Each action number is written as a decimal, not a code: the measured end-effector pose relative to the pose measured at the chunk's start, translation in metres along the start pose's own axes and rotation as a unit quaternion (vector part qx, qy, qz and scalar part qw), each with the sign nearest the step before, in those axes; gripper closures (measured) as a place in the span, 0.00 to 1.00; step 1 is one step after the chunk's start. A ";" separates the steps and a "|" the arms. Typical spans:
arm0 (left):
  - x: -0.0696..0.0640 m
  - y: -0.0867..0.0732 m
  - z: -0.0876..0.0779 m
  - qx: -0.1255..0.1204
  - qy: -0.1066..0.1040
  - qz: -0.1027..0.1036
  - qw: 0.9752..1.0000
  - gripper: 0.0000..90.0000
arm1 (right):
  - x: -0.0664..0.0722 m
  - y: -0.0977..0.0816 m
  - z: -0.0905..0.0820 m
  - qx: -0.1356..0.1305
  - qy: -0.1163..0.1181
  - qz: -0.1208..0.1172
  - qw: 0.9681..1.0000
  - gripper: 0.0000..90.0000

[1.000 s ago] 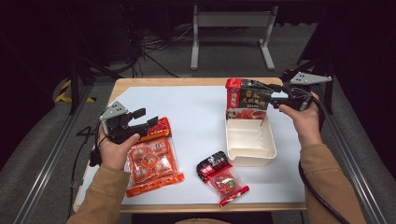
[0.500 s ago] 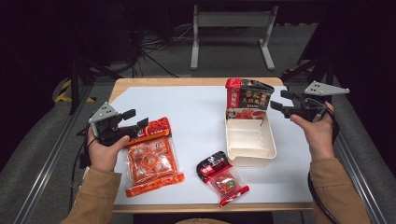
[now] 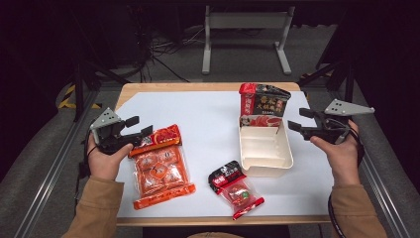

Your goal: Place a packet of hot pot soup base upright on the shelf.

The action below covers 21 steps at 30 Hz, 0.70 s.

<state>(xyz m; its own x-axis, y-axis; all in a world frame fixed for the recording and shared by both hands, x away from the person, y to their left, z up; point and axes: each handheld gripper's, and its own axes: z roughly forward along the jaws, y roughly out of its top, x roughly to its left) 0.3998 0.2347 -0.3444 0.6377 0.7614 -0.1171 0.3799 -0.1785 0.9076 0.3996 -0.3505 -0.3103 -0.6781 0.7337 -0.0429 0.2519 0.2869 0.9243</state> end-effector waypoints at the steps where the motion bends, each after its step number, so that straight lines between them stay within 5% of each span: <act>1: 0.001 0.000 0.000 -0.001 0.003 0.003 1.000 0.38 | 0.001 -0.001 0.000 -0.002 0.002 -0.001 1.000 0.36; 21: 0.028 -0.015 -0.002 0.021 0.035 0.014 0.999 0.35 | 0.005 -0.015 0.009 0.001 0.029 0.009 1.000 0.33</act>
<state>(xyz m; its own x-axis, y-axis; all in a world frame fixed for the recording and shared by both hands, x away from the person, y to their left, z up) 0.4110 0.2599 -0.3607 0.6013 0.7967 -0.0618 0.3905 -0.2254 0.8926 0.3985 -0.3453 -0.3282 -0.7128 0.7014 -0.0036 0.2657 0.2747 0.9241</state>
